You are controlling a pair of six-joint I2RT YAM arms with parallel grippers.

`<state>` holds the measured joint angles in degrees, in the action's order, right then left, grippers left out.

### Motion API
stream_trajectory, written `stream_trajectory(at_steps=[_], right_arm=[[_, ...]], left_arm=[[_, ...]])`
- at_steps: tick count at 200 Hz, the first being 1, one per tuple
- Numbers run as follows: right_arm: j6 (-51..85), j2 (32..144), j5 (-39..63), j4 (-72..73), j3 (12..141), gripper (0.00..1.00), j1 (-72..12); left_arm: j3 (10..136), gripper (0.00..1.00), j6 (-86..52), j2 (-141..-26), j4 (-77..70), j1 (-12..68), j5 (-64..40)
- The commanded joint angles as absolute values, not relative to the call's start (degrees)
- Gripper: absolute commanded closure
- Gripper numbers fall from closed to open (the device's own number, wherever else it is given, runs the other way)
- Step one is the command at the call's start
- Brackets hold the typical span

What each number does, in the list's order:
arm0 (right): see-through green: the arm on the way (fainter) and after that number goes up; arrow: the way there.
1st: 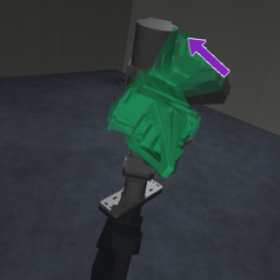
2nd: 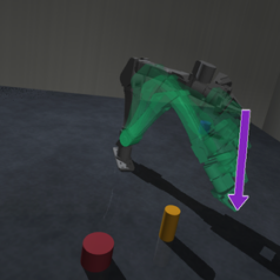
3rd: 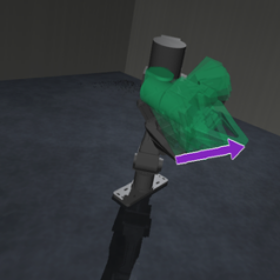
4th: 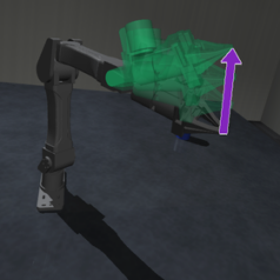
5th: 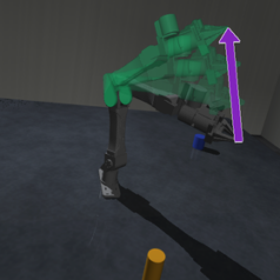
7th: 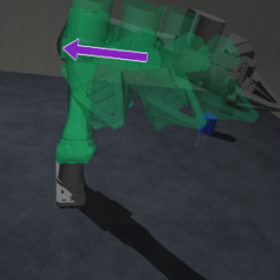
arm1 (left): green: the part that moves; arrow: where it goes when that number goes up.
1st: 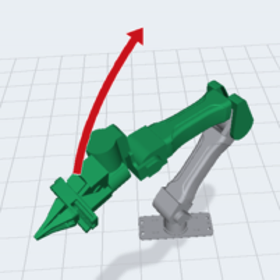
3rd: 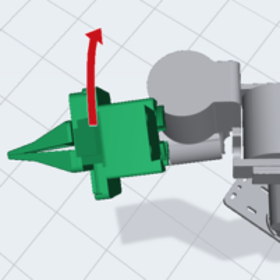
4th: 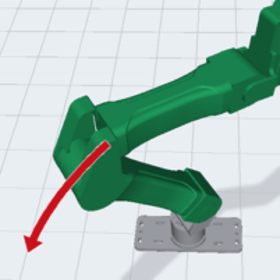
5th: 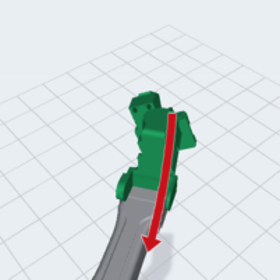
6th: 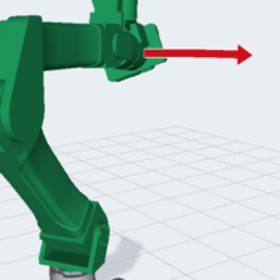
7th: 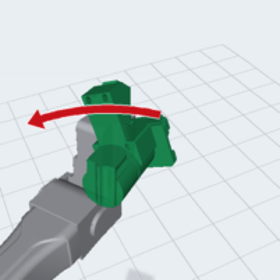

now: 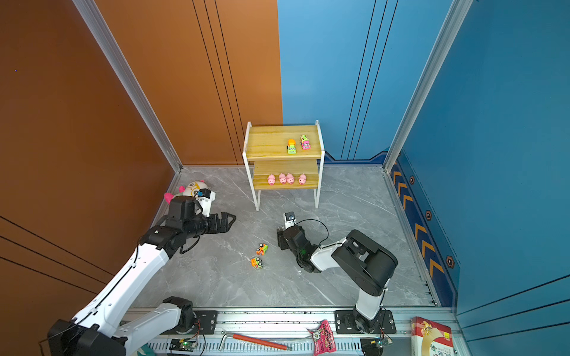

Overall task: Organize plastic toys on shelves
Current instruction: Pick up the plastic toy from the center of the table.

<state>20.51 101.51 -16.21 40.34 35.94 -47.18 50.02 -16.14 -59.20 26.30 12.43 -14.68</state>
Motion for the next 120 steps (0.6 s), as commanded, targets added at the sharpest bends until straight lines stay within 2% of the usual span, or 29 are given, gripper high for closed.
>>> stream_trajectory(at_steps=[1,74,120], right_arm=[[20.82,103.38,-14.85,41.53,36.21,0.38,-46.98],[20.48,105.61,-14.60,41.28,37.13,0.51,-46.63],[19.83,104.93,-13.88,39.58,38.22,0.67,-46.71]], left_arm=[[49.83,0.03,-16.70,-58.72,24.71,11.95,-16.40],[49.75,0.03,-16.70,-58.96,24.66,11.78,-16.28],[49.83,0.03,-16.79,-59.25,24.66,11.58,-16.34]])
